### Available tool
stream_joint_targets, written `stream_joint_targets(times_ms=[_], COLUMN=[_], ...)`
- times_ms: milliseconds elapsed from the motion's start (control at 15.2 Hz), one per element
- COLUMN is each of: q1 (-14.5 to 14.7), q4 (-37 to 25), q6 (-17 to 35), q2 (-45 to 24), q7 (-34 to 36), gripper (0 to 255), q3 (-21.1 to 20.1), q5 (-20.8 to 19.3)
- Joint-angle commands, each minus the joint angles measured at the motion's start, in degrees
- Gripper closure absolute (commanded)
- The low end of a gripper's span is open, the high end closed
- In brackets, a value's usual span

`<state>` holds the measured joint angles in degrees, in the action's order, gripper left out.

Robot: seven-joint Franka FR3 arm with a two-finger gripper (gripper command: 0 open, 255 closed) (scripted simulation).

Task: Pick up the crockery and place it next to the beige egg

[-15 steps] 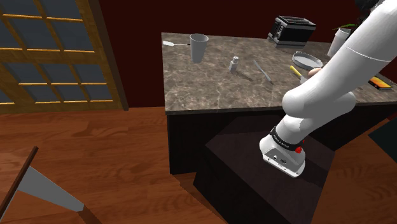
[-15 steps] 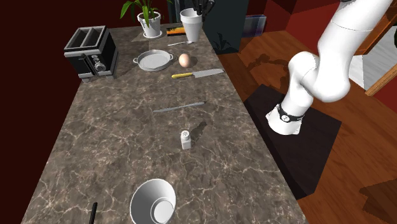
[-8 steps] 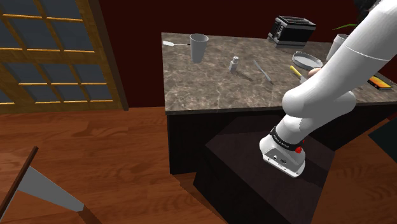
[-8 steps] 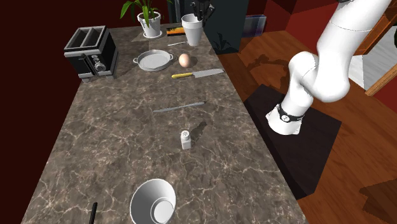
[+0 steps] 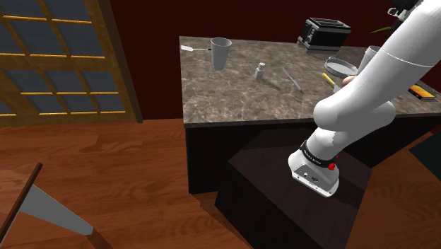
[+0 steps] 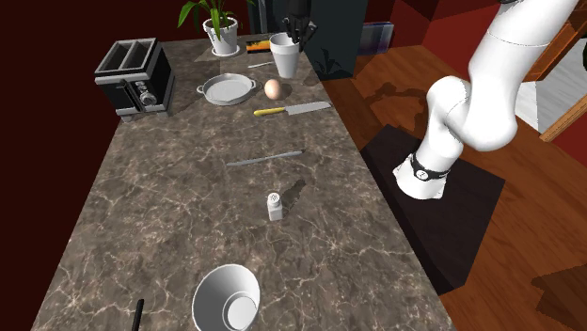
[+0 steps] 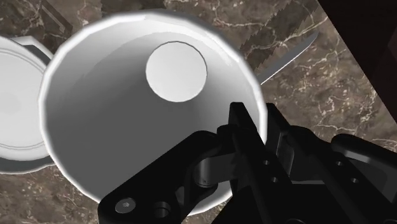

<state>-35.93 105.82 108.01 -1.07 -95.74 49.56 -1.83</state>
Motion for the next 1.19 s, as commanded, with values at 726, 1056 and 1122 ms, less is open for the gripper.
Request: stream_joint_targets(times_ms=[726, 1056, 1122], q1=[-0.6, -1.0, -1.1], q4=[7.7, 10.0, 10.5], q6=[9.7, 13.3, 14.0], q2=[-3.0, -4.9, -5.4], q7=[-1.6, -2.7, -2.9], gripper=[255, 255, 255], q3=[0.2, 0.1, 0.0], q5=[2.5, 4.2, 4.6])
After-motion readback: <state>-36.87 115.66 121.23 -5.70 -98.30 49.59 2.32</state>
